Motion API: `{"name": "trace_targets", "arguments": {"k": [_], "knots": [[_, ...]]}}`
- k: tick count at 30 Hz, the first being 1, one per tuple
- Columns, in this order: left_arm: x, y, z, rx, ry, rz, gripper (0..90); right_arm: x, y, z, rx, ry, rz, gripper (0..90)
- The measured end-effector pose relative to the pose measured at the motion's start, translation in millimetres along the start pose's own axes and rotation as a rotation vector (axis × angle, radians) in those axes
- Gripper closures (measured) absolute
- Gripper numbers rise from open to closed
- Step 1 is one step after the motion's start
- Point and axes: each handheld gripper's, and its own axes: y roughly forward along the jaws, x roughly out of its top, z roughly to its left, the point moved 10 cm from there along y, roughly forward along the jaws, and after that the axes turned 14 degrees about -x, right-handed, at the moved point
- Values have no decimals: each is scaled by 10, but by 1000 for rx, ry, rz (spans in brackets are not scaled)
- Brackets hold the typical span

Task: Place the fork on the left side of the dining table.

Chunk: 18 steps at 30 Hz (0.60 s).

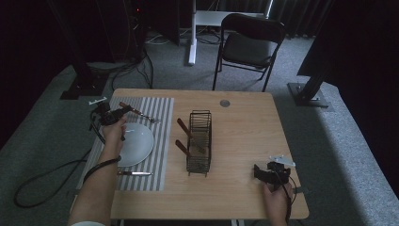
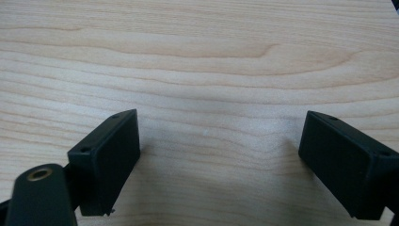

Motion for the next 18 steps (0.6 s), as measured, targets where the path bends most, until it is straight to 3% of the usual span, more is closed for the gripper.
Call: {"name": "trace_targets", "arguments": {"k": [1, 2, 6, 9, 11, 14, 18], "knots": [[-2, -4, 23, 14, 22, -2, 680, 0, 0, 0, 0, 0, 0, 126], [-16, -11, 45, 21, 23, -1, 667, 0, 0, 0, 0, 0, 0, 127], [-69, -41, 177, 61, -22, 5, 636, 0, 0, 0, 0, 0, 0, 126], [-132, -37, 268, 89, -55, 35, 587, 0, 0, 0, 0, 0, 0, 126], [-155, -49, 342, 157, -56, 41, 587, 0, 0, 0, 0, 0, 0, 126], [-193, -35, 399, 171, -131, 40, 523, 0, 0, 0, 0, 0, 0, 126], [-252, -24, 452, 175, -157, 63, 522, 0, 0, 0, 0, 0, 0, 127]]}}
